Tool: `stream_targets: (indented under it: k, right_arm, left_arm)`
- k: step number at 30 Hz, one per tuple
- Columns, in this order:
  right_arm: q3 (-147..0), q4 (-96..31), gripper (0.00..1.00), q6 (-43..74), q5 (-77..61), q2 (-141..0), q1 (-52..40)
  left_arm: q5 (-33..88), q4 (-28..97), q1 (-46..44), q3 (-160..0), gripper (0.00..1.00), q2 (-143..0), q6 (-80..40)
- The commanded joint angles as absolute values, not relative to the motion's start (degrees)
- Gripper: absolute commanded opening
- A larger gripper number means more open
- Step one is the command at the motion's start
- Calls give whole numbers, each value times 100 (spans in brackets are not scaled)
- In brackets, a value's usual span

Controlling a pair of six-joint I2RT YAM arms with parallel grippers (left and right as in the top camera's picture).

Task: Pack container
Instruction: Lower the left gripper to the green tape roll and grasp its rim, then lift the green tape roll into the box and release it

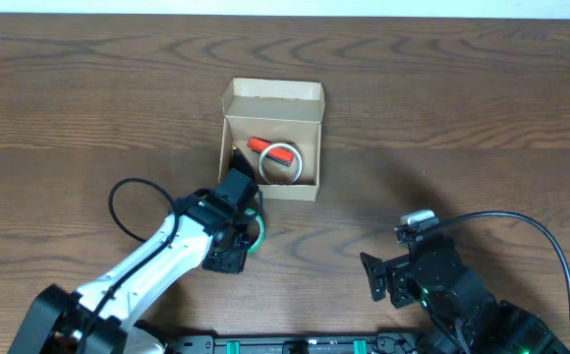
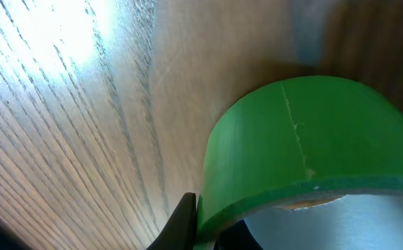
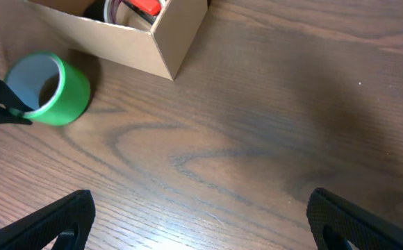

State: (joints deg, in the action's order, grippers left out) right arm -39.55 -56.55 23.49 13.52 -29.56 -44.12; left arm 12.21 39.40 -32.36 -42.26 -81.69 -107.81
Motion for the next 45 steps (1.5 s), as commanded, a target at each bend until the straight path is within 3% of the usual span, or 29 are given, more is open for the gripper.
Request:
stream_targets:
  k: [1,10,14,23,33,45]
  right_arm:
    - [-3953,-5662,99,2397,1389,-2926,-4445]
    - [-3953,-5662,99,2397,1389,-2926,-4445]
    - [-3953,-5662,99,2397,1389,-2926,-4445]
    - [-3953,-5662,99,2397,1389,-2926,-4445]
    - [-3953,-5662,99,2397,1389,-2926,-4445]
    - [-3953,-5662,99,2397,1389,-2926,-4445]
  left_arm:
    - [893,4005,-3247,-4195,5,-7500,-10779]
    - [108,4921,-3269,-5072,6,-6322,-10580]
    - [-228,5457,-3269,-6224,6,-6810,-10165]
    - [-148,5363,-3142,-8075,6,-8726,-9511]
    - [755,4305,-2646,-8195,6,-10055,-9564]
    - [1068,4303,-2359,-8191,5,-10451,-10562]
